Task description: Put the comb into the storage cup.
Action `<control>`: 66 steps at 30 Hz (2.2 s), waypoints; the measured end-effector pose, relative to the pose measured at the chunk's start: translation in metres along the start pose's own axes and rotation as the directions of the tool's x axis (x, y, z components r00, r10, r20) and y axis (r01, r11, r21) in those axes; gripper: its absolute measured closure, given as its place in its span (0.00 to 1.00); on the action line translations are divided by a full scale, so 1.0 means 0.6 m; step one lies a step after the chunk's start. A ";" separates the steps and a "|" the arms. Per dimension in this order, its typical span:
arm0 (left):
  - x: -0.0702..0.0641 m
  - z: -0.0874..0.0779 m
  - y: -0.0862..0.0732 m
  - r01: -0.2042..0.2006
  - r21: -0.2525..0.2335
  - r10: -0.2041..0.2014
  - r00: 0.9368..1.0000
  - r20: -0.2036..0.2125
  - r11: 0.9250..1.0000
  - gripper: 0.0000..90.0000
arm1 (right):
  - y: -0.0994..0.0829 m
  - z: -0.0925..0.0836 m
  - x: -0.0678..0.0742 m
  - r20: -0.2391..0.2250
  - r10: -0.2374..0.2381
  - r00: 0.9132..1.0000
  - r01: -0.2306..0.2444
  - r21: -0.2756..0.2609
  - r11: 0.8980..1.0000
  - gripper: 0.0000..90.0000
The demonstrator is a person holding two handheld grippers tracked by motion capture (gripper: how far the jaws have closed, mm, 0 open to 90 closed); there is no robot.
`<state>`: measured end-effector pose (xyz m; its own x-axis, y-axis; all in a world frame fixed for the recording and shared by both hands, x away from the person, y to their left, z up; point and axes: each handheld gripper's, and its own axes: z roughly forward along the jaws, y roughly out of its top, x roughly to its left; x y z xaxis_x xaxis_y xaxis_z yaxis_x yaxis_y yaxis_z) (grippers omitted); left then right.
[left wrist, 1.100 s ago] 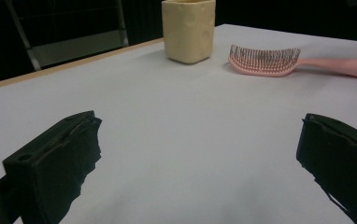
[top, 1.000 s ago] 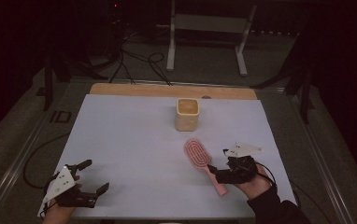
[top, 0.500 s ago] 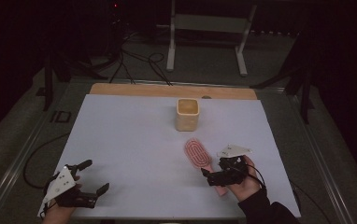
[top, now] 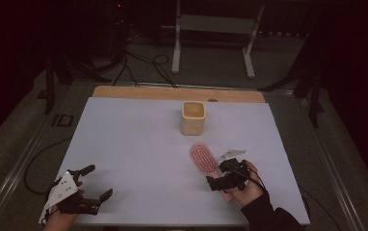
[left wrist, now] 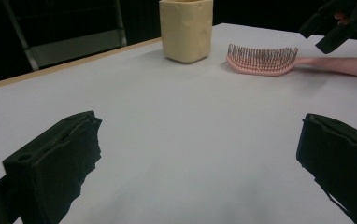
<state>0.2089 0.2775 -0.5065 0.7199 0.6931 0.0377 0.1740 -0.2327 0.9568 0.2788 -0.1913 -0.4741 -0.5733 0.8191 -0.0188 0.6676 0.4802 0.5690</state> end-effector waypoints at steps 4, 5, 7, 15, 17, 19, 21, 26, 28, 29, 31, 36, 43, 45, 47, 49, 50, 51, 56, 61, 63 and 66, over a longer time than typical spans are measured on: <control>0.000 0.000 0.000 0.002 0.001 -0.002 1.000 0.000 1.000 0.00 | 0.001 0.010 0.002 -0.004 0.016 1.000 -0.016 0.031 0.999 0.10; 0.000 0.000 0.000 0.002 0.001 -0.002 1.000 0.000 1.000 0.00 | 0.001 0.010 0.002 -0.004 0.016 1.000 -0.016 0.031 0.999 0.10; 0.000 0.000 0.000 0.003 -0.001 -0.003 1.000 0.000 1.000 0.00 | 0.000 0.014 0.006 -0.017 0.027 0.999 -0.026 0.058 0.998 0.12; 0.000 -0.001 0.000 0.002 0.000 -0.002 1.000 0.000 1.000 0.00 | 0.003 0.024 0.003 -0.015 0.072 0.997 -0.069 0.135 0.988 0.24; 0.000 -0.001 0.000 0.002 0.000 -0.002 1.000 0.000 1.000 0.00 | 0.004 0.026 0.001 -0.019 0.084 0.996 -0.081 0.148 0.986 0.29; 0.000 -0.001 0.000 0.002 0.000 -0.002 1.000 0.000 1.000 0.00 | 0.006 0.028 0.000 -0.021 0.088 0.996 -0.083 0.165 0.983 0.32; 0.000 -0.001 0.000 0.002 -0.001 -0.002 1.000 0.000 1.000 0.00 | 0.007 0.030 -0.001 -0.016 0.091 0.996 -0.087 0.178 0.980 0.37; 0.000 -0.002 0.000 0.002 -0.001 -0.002 1.000 -0.001 1.000 0.00 | 0.009 0.036 -0.005 -0.010 0.103 0.995 -0.099 0.195 0.976 0.47; 0.000 -0.002 0.000 0.001 -0.001 -0.001 1.000 0.001 1.000 0.00 | 0.010 0.039 -0.004 -0.002 0.102 0.995 -0.099 0.208 0.973 0.51; 0.000 -0.002 0.000 0.001 0.000 -0.001 1.000 0.000 1.000 0.00 | 0.011 0.040 -0.005 -0.005 0.104 0.995 -0.100 0.212 0.972 0.51; -0.001 -0.002 0.000 0.002 -0.004 -0.002 1.000 0.000 1.000 0.00 | 0.013 0.042 -0.006 0.000 0.102 0.995 -0.100 0.223 0.970 0.54; -0.001 -0.003 0.000 0.000 -0.004 0.000 1.000 0.001 1.000 0.00 | 0.019 0.046 -0.004 -0.007 0.095 0.995 -0.090 0.248 0.964 0.62; -0.002 -0.003 0.001 -0.002 -0.007 0.002 1.000 0.003 1.000 0.00 | 0.027 0.056 -0.008 -0.013 0.102 0.995 -0.094 0.295 0.951 0.69; -0.002 -0.003 0.001 -0.002 -0.005 0.002 1.000 0.004 1.000 0.00 | 0.029 0.057 -0.009 -0.017 0.097 0.995 -0.087 0.305 0.948 0.70; -0.002 -0.003 0.001 -0.002 -0.006 0.002 1.000 0.004 1.000 0.00 | 0.031 0.058 -0.008 -0.016 0.095 0.995 -0.086 0.309 0.947 0.70; -0.002 -0.003 0.000 -0.003 0.000 0.003 1.000 0.002 1.000 0.00 | 0.033 0.059 -0.008 -0.014 0.084 0.996 -0.076 0.318 0.945 0.71; -0.002 -0.003 0.001 -0.004 0.001 0.004 1.000 0.002 1.000 0.00 | 0.034 0.059 -0.007 -0.014 0.085 0.996 -0.076 0.324 0.943 0.71; -0.002 -0.003 0.001 -0.004 -0.001 0.004 1.000 0.002 1.000 0.00 | 0.036 0.060 -0.007 -0.013 0.083 0.996 -0.075 0.329 0.941 0.72; -0.002 -0.003 0.001 -0.002 -0.003 0.002 1.000 0.002 1.000 0.00 | 0.041 0.062 -0.010 -0.024 0.099 0.995 -0.084 0.352 0.932 0.74; -0.003 -0.003 0.000 -0.002 -0.002 0.002 1.000 0.003 1.000 0.00 | 0.042 0.063 -0.004 -0.001 0.080 0.997 -0.074 0.359 0.931 0.76; -0.002 -0.003 0.000 -0.003 0.001 0.003 1.000 0.003 1.000 0.00 | 0.041 0.063 -0.002 0.014 0.075 0.997 -0.075 0.356 0.932 0.77; -0.002 -0.003 0.000 -0.002 -0.001 0.002 1.000 0.003 1.000 0.00 | 0.039 0.061 0.001 0.024 0.077 0.997 -0.081 0.347 0.934 0.78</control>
<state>0.2067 0.2778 -0.5060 0.7221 0.6907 0.0386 0.1720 -0.2333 0.9571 0.3117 -0.1680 -0.4910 -0.5082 0.8612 0.0053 0.8350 0.4912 0.2480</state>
